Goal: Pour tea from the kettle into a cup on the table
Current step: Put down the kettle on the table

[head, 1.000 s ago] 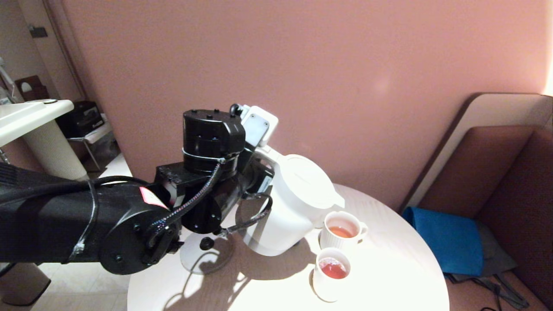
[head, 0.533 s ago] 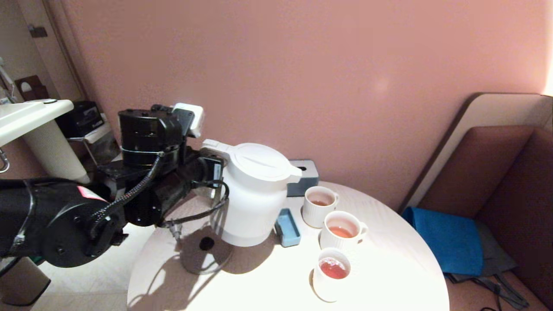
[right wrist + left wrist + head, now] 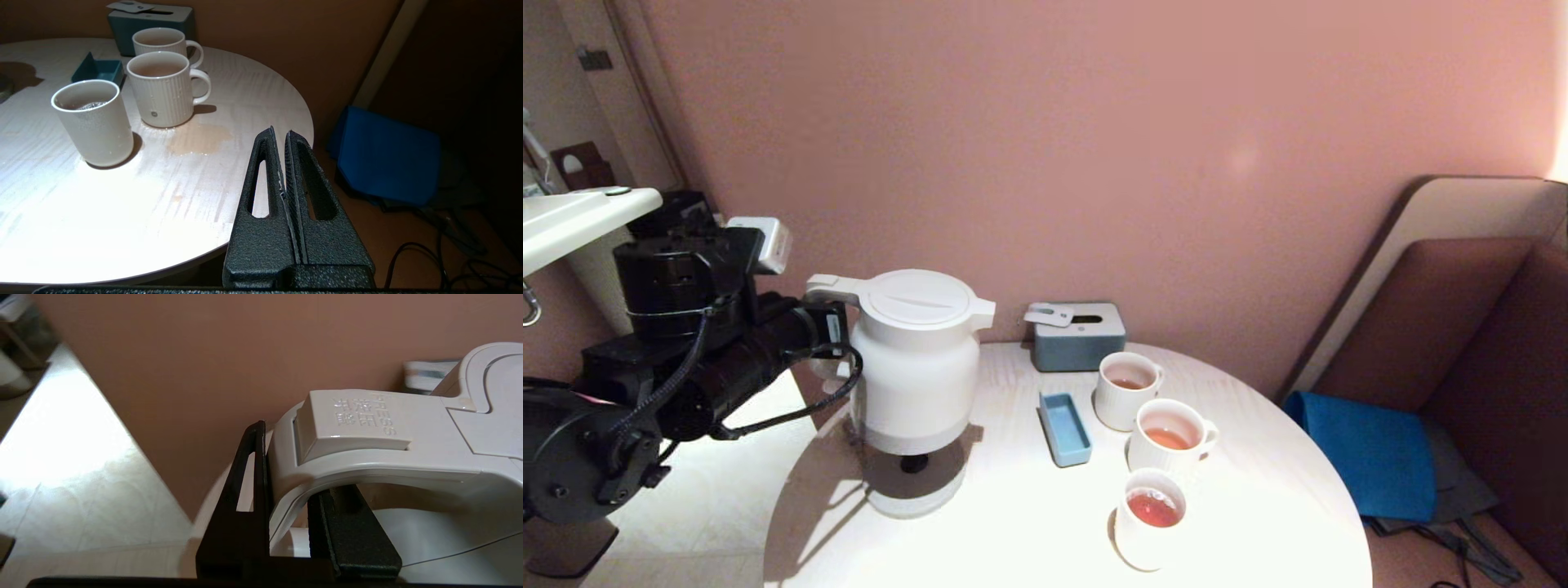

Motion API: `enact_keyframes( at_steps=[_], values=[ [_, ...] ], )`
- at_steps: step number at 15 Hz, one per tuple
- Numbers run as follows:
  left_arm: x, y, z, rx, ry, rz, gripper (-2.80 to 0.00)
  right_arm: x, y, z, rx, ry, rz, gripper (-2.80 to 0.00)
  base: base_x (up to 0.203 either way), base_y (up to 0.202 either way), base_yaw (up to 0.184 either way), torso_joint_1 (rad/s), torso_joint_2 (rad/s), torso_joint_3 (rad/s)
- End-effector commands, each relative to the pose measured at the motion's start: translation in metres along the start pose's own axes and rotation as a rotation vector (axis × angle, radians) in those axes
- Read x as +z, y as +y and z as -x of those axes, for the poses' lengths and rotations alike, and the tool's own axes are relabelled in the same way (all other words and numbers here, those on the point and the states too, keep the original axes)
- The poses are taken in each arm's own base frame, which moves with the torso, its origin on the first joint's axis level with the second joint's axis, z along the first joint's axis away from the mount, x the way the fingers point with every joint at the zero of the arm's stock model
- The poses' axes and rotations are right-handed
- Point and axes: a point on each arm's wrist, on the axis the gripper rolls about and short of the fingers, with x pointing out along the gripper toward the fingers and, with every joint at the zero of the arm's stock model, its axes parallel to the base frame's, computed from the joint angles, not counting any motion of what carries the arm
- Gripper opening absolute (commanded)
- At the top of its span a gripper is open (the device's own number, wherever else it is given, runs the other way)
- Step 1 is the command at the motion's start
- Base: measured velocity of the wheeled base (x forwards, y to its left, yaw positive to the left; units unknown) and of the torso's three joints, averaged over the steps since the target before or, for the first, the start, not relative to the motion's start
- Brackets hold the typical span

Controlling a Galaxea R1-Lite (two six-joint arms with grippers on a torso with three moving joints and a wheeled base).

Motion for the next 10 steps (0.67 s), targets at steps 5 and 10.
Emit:
enact_keyframes(
  at_steps=[5, 10],
  values=[
    [-0.047, 0.010, -0.022, -0.006, 0.055, 0.042, -2.80, 0.000, 0.000, 0.000, 0.000, 0.001, 0.001, -2.80, 0.000, 0.000, 0.000, 0.000, 0.00, 0.000],
    [-0.073, 0.018, -0.038, 0.028, 0.095, 0.043, -2.80, 0.000, 0.000, 0.000, 0.000, 0.001, 0.001, -2.80, 0.000, 0.000, 0.000, 0.000, 0.00, 0.000]
  ],
)
